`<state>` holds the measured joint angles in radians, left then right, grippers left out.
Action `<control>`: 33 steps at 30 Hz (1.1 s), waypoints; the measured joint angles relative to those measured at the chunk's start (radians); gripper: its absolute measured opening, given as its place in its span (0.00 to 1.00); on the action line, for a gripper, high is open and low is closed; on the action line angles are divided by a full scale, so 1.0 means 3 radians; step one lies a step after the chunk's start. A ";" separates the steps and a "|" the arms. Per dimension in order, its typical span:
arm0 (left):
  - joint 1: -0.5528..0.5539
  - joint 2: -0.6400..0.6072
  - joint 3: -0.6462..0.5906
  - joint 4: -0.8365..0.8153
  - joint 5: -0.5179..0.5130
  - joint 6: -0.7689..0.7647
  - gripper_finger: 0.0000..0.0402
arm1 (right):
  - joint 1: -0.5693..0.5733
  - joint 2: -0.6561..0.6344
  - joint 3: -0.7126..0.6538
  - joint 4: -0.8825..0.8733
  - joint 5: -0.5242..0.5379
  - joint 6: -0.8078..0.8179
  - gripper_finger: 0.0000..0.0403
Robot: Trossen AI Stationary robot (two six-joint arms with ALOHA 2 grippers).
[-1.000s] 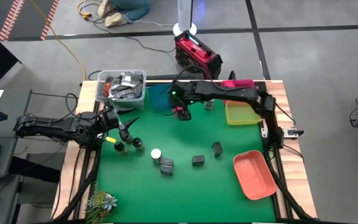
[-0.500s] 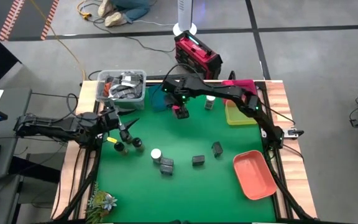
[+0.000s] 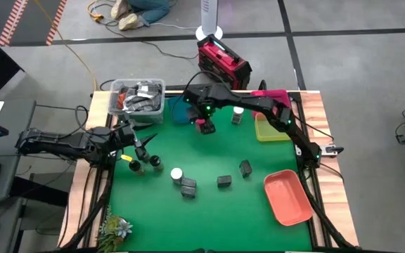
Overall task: Sort spices by type
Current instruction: Put the red seasoning from the top middle into the red bin
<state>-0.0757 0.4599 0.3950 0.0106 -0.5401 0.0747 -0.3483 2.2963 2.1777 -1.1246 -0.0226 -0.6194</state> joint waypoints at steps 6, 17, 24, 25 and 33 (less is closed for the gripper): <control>0.0000 0.0000 0.0000 0.0000 0.0001 -0.0024 0.47 | -0.0098 0.0000 0.0001 -0.0095 -0.0345 0.0251 0.81; 0.0000 0.0000 0.0000 -0.0002 0.0001 -0.0031 0.47 | -0.0011 0.0000 -0.0023 -0.0503 -0.0366 0.0437 0.81; 0.0000 0.0000 0.0000 -0.0003 0.0001 -0.0036 0.47 | 0.0063 -0.0051 -0.0024 -0.0965 -0.0366 0.0610 0.81; 0.0000 0.0000 0.0000 -0.0002 0.0001 -0.0036 0.47 | 0.0075 -0.0071 -0.0027 -0.1046 -0.0366 0.0629 0.81; -0.0001 0.0000 0.0000 0.0004 0.0001 -0.0063 0.47 | 0.0069 -0.0174 -0.0025 -0.0883 -0.0358 0.0616 0.81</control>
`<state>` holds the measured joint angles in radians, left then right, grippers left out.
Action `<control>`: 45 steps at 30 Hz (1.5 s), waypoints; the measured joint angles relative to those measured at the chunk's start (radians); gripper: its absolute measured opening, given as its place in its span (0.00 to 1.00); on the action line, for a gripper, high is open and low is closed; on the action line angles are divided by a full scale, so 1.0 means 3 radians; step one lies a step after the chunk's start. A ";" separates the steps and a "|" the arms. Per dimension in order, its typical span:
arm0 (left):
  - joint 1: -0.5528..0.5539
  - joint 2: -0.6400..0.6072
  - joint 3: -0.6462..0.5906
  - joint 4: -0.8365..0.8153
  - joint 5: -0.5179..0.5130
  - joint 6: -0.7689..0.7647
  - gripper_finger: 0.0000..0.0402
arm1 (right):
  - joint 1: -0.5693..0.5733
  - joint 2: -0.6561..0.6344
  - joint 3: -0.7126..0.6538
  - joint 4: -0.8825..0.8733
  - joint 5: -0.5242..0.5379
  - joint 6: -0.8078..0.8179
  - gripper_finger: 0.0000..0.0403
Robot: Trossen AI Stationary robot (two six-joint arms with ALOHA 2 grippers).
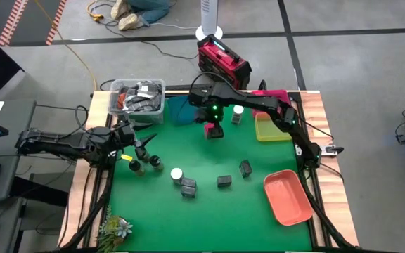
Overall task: Sort spices by type
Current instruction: Put the red seasoning from the top middle into the red bin
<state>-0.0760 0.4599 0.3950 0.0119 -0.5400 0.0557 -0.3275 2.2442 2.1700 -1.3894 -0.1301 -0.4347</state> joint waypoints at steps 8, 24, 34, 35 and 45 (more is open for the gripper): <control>-0.0003 0.0000 0.0000 -0.0023 0.0002 -0.0013 0.47 | 0.0004 0.0076 -0.0004 0.0153 0.0087 -0.0162 0.81; -0.0003 0.0000 0.0000 -0.0075 0.0011 -0.0083 0.47 | 0.0169 0.0122 -0.0447 0.0359 0.0509 -0.0387 0.81; -0.0004 0.0001 0.0000 -0.0075 0.0010 -0.0078 0.47 | 0.0168 0.0118 -0.0744 0.0488 0.0705 -0.0409 0.74; -0.0004 0.0000 0.0000 -0.0075 0.0010 -0.0078 0.47 | 0.0168 0.0118 -0.0751 0.0506 0.0705 -0.0409 0.71; -0.0004 0.0000 0.0000 -0.0073 0.0009 -0.0076 0.47 | 0.0169 0.0118 -0.0762 0.0558 0.0704 -0.0362 0.56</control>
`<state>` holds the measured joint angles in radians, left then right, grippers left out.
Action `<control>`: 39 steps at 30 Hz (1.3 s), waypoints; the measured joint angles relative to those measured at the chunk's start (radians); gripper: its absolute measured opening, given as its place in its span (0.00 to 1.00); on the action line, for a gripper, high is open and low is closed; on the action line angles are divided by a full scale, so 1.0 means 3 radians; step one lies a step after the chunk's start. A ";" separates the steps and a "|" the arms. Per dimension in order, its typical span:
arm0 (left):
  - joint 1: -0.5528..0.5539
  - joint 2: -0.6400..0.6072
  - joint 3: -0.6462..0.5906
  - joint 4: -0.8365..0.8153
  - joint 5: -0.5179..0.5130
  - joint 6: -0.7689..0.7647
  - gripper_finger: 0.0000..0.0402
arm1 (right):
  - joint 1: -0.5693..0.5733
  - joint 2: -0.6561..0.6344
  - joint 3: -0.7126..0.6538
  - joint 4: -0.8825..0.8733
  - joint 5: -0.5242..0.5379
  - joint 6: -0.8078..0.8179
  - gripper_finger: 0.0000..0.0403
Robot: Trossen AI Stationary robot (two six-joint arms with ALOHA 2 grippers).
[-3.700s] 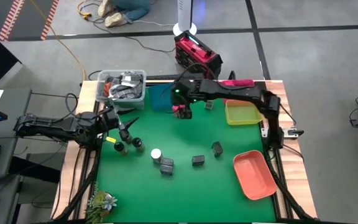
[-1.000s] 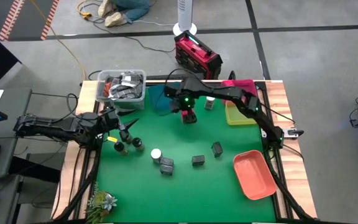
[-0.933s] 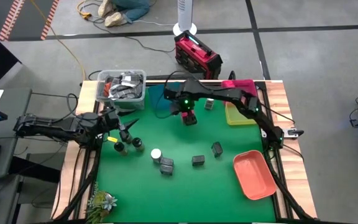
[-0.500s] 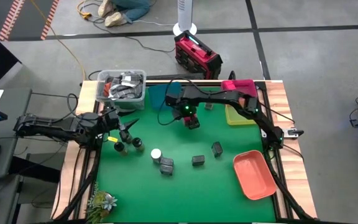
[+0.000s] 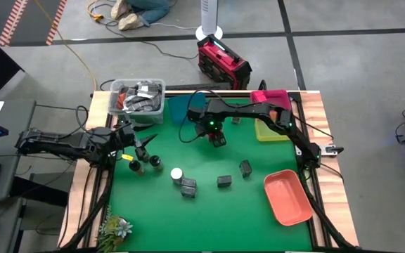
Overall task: Sort spices by type
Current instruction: Put the red seasoning from the top middle into the red bin
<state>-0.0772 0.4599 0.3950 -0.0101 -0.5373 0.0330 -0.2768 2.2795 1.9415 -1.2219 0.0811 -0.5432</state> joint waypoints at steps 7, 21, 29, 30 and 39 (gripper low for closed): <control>0.0000 0.0001 0.0000 0.0005 -0.0004 0.0001 0.47 | -0.0043 -0.0048 0.0042 -0.0271 -0.0003 0.0201 0.56; 0.0000 0.0001 0.0000 0.0004 -0.0006 0.0002 0.47 | -0.0503 -0.0944 0.0276 -0.0612 -0.0007 0.0871 0.56; 0.0000 0.0001 0.0000 0.0005 -0.0005 -0.0015 0.47 | -0.1209 -0.1399 0.0281 -0.0461 0.0242 0.1740 0.56; 0.0000 0.0001 0.0000 0.0005 -0.0005 -0.0017 0.47 | -0.1324 -0.1406 0.0281 -0.0511 0.0296 0.1864 0.56; 0.0000 0.0001 0.0000 -0.0008 0.0000 -0.0023 0.47 | -0.2218 -0.1232 0.0275 -0.1019 0.0522 0.2346 0.56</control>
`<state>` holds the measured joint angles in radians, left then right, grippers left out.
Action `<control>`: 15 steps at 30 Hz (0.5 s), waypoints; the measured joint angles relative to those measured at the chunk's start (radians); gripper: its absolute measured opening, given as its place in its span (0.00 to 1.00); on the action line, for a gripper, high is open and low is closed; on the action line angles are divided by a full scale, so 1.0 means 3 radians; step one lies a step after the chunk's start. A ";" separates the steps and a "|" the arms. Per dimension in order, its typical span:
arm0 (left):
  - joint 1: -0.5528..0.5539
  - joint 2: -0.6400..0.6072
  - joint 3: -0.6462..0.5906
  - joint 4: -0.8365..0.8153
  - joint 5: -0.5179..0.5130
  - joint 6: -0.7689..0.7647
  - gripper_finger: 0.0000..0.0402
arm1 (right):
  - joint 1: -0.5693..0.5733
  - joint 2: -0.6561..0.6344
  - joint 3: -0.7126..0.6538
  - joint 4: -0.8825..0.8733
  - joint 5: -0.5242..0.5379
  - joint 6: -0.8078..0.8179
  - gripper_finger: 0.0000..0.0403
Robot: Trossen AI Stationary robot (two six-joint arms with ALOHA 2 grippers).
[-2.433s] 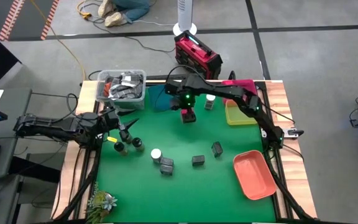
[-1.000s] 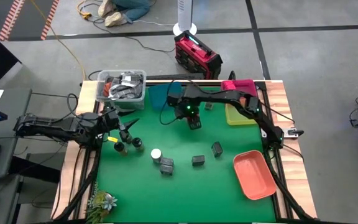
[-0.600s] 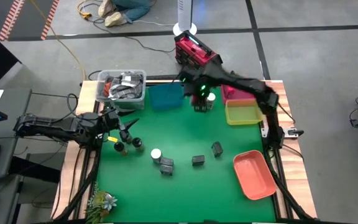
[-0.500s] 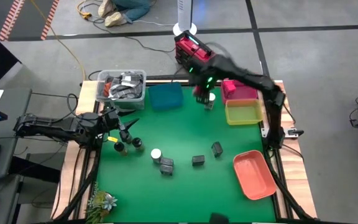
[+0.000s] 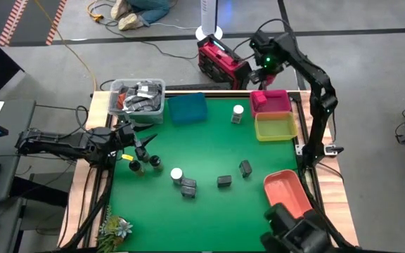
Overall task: Sort spices by type
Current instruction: Put the red seasoning from the top middle into the red bin
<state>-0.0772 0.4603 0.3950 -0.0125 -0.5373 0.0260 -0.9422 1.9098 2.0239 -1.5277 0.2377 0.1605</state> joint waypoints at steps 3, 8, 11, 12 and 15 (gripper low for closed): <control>0.0000 -0.0001 0.0000 -0.0029 0.0000 0.0000 0.47 | -0.0092 0.0040 0.0000 -0.0007 -0.0002 0.0001 0.56; 0.0000 0.0000 0.0000 -0.0148 0.0000 -0.0073 0.47 | -0.0121 0.0087 -0.0208 -0.0069 -0.0010 0.0029 0.56; 0.0000 0.0000 0.0000 -0.0189 0.0000 -0.0132 0.47 | -0.0100 0.0087 -0.0460 -0.0085 -0.0005 0.0025 0.56; 0.0000 0.0000 0.0000 -0.0204 0.0000 -0.0157 0.47 | -0.0085 0.0087 -0.0539 -0.0092 0.0000 0.0025 0.56; 0.0000 0.0000 0.0000 -0.0227 0.0000 -0.0214 0.47 | -0.0079 0.0087 -0.0757 0.0000 0.0007 0.0023 0.56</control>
<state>-0.0772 0.4603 0.3950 -0.0805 -0.5373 -0.0383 -0.9659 1.9358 1.7968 -1.5278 0.2397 0.1673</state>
